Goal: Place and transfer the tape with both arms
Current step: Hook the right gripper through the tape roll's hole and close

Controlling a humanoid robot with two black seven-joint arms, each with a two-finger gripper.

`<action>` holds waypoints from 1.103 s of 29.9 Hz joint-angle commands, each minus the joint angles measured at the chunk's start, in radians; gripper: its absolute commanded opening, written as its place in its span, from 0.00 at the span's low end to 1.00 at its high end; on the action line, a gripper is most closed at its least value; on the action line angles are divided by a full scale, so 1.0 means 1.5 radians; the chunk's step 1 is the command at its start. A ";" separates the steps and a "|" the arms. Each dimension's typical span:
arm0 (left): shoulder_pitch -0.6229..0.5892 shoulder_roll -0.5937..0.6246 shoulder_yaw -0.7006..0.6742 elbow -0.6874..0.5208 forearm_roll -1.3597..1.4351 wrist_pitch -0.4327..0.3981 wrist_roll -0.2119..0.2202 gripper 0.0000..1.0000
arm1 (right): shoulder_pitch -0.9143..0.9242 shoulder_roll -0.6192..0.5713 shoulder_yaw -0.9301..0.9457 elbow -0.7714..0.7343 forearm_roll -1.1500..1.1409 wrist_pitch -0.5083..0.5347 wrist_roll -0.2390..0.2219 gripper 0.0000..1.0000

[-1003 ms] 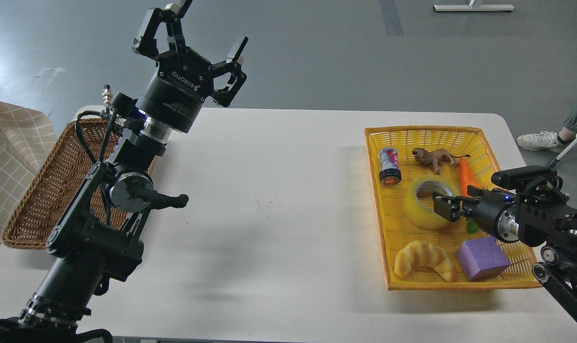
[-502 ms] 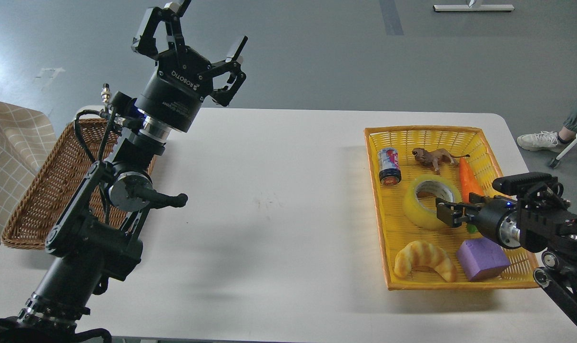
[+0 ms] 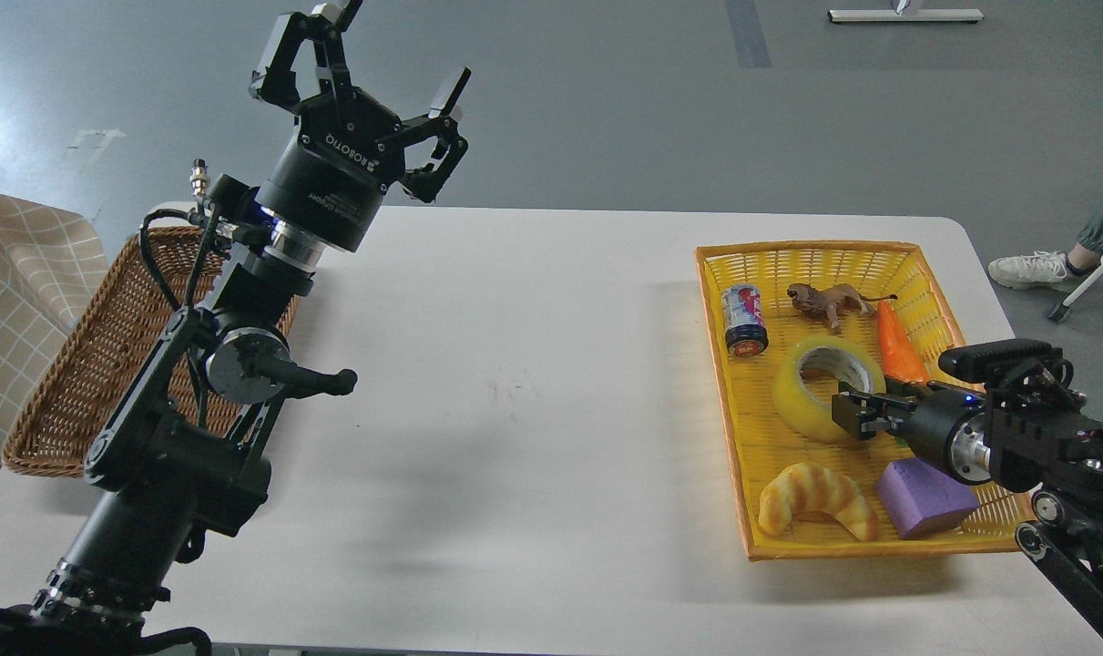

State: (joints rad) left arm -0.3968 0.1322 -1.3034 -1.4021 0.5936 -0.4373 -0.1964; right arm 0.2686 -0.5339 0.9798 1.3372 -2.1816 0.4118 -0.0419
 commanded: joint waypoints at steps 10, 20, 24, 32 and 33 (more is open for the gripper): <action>0.002 0.001 -0.005 0.001 0.000 0.002 0.000 0.98 | -0.012 -0.008 0.005 0.018 0.000 -0.003 0.002 0.26; 0.003 0.001 -0.005 0.002 0.000 0.003 -0.007 0.98 | -0.014 -0.045 0.023 0.051 0.000 -0.004 0.002 0.21; 0.004 0.002 -0.005 0.002 0.001 0.004 -0.012 0.98 | -0.016 -0.045 0.032 0.052 0.000 -0.004 0.002 0.20; 0.004 0.001 -0.005 0.002 0.001 0.004 -0.012 0.98 | -0.014 -0.044 0.076 0.069 0.000 -0.004 0.002 0.20; 0.004 0.001 -0.005 0.002 0.001 0.004 -0.012 0.98 | -0.009 -0.045 0.080 0.073 0.000 -0.003 0.002 0.20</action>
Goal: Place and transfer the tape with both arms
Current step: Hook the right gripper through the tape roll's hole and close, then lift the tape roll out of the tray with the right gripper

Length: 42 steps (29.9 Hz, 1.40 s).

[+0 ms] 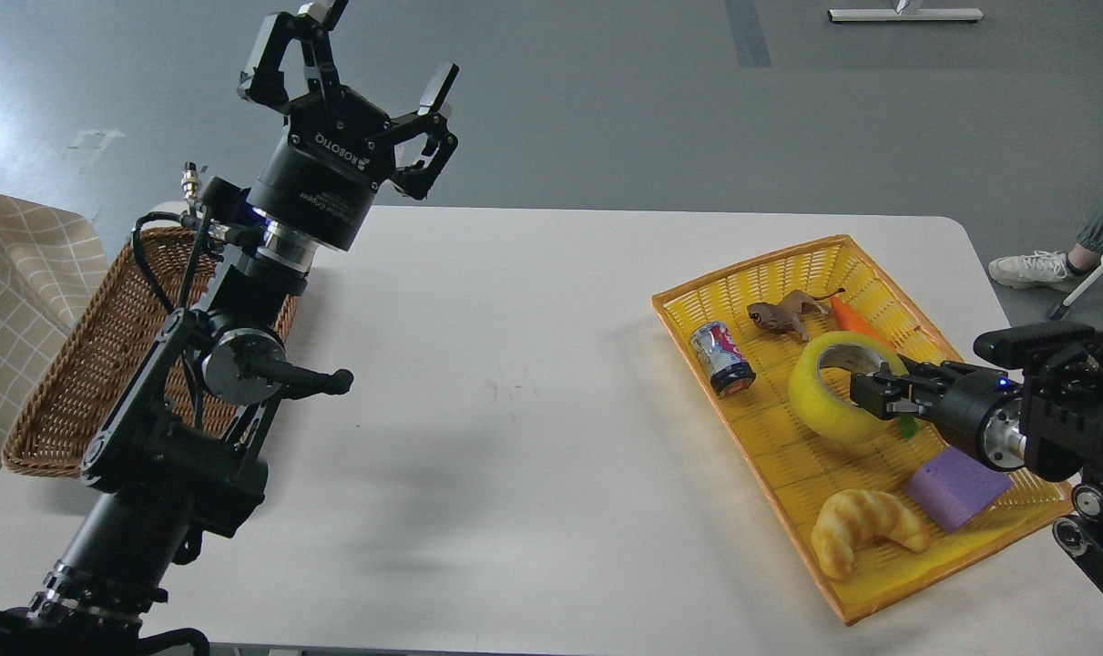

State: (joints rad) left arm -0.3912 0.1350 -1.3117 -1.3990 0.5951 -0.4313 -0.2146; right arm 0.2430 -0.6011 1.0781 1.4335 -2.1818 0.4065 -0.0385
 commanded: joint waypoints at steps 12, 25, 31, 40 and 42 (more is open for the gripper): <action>-0.001 0.000 0.000 0.000 0.000 0.001 0.000 0.98 | 0.074 0.006 0.018 0.033 0.054 0.007 -0.001 0.20; 0.000 0.009 -0.002 -0.001 0.000 0.002 0.000 0.98 | 0.155 0.092 -0.021 0.032 0.056 0.013 -0.001 0.20; 0.000 0.010 -0.007 -0.001 0.000 0.002 0.000 0.98 | 0.153 0.131 -0.032 0.032 0.056 0.018 -0.001 0.20; 0.002 0.016 -0.016 -0.001 0.000 0.001 0.000 0.98 | 0.152 0.163 -0.058 0.028 0.054 0.030 -0.003 0.20; 0.002 0.016 -0.016 -0.001 0.000 0.001 0.000 0.98 | 0.156 0.164 -0.069 0.025 0.054 0.035 -0.004 0.20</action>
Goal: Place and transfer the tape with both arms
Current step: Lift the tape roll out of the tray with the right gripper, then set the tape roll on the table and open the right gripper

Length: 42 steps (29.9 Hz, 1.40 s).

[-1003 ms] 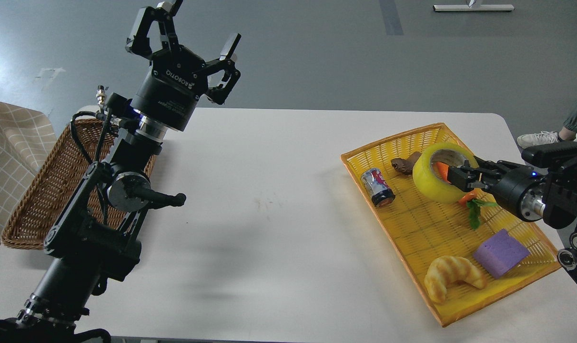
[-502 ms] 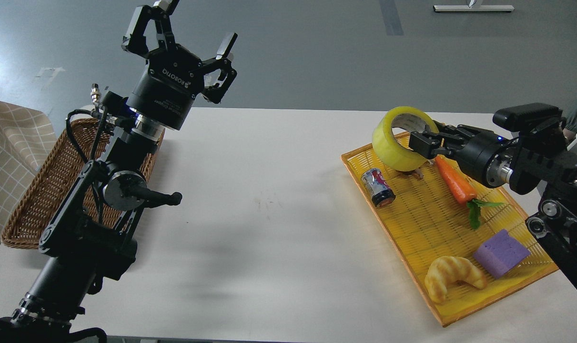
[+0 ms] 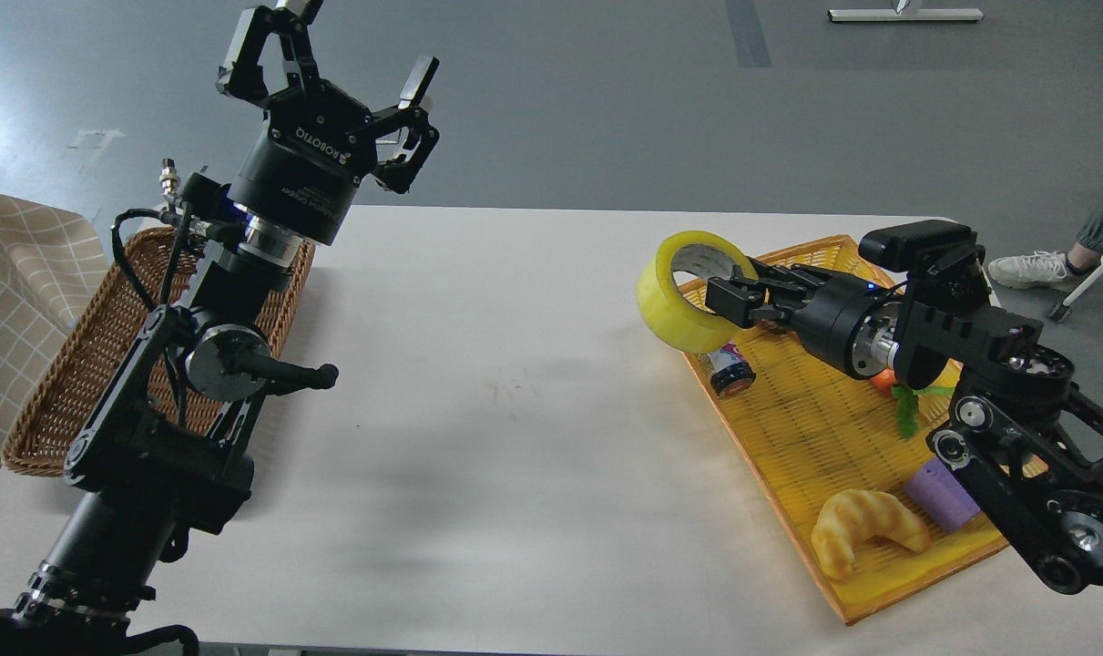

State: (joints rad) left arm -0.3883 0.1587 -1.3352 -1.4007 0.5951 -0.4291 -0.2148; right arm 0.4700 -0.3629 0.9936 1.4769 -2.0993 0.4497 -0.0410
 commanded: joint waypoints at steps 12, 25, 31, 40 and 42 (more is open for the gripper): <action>0.000 0.007 -0.009 0.000 -0.001 -0.001 0.000 0.98 | 0.122 0.073 -0.098 -0.109 -0.002 0.026 -0.002 0.20; 0.006 0.013 -0.034 0.000 -0.001 -0.001 0.000 0.98 | 0.163 0.188 -0.188 -0.213 -0.007 0.025 -0.005 0.20; 0.019 0.021 -0.053 0.000 -0.001 -0.008 0.000 0.98 | 0.184 0.225 -0.191 -0.275 -0.008 0.024 -0.007 0.20; 0.027 0.023 -0.053 -0.003 -0.001 -0.001 -0.002 0.98 | 0.178 0.242 -0.204 -0.320 -0.006 -0.017 -0.006 0.20; 0.029 0.023 -0.053 -0.004 -0.001 -0.003 -0.002 0.98 | 0.177 0.242 -0.204 -0.324 -0.006 -0.021 -0.006 0.20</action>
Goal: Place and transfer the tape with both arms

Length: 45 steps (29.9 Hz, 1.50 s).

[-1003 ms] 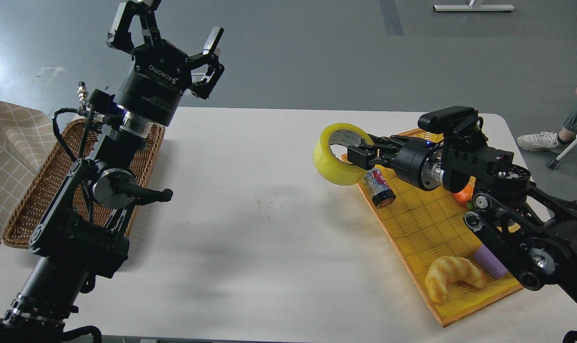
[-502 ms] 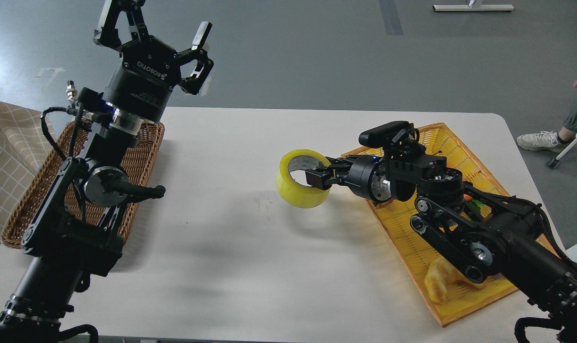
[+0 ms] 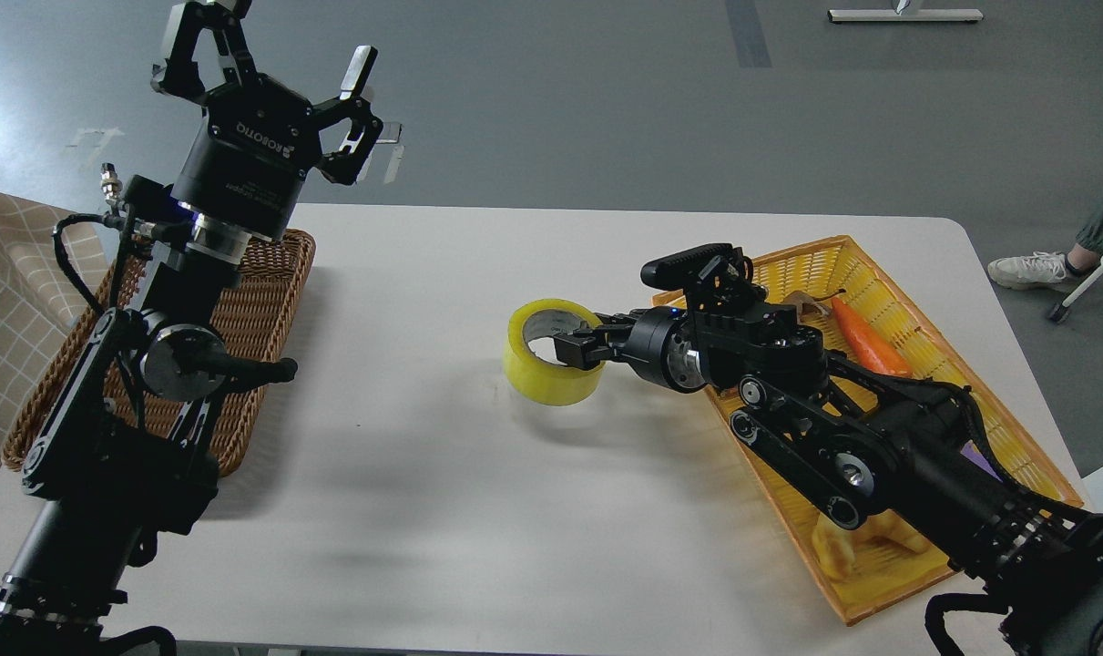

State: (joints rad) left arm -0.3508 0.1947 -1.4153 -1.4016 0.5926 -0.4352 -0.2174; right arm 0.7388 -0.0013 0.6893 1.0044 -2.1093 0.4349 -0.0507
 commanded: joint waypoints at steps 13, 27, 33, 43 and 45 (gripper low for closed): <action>0.009 0.010 -0.007 -0.003 0.001 -0.004 0.000 0.98 | -0.033 0.001 0.009 -0.013 0.008 -0.026 -0.004 0.24; 0.015 0.010 -0.004 -0.003 0.002 -0.004 0.000 0.98 | -0.048 0.001 0.019 -0.016 0.043 -0.092 -0.004 0.79; 0.014 0.013 -0.004 -0.003 0.001 0.003 0.000 0.98 | -0.044 0.001 0.095 -0.008 0.063 -0.131 -0.004 0.97; 0.008 0.013 -0.003 -0.002 0.002 0.003 0.001 0.98 | -0.036 0.001 0.308 0.160 0.286 -0.138 -0.003 1.00; 0.003 0.013 -0.001 -0.002 0.003 0.000 0.001 0.98 | -0.044 0.001 0.331 0.216 0.325 -0.131 -0.003 1.00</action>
State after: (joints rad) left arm -0.3375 0.2147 -1.4211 -1.4064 0.5939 -0.4299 -0.2179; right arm 0.6849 0.0000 1.1326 1.2234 -1.7136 0.2289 -0.0562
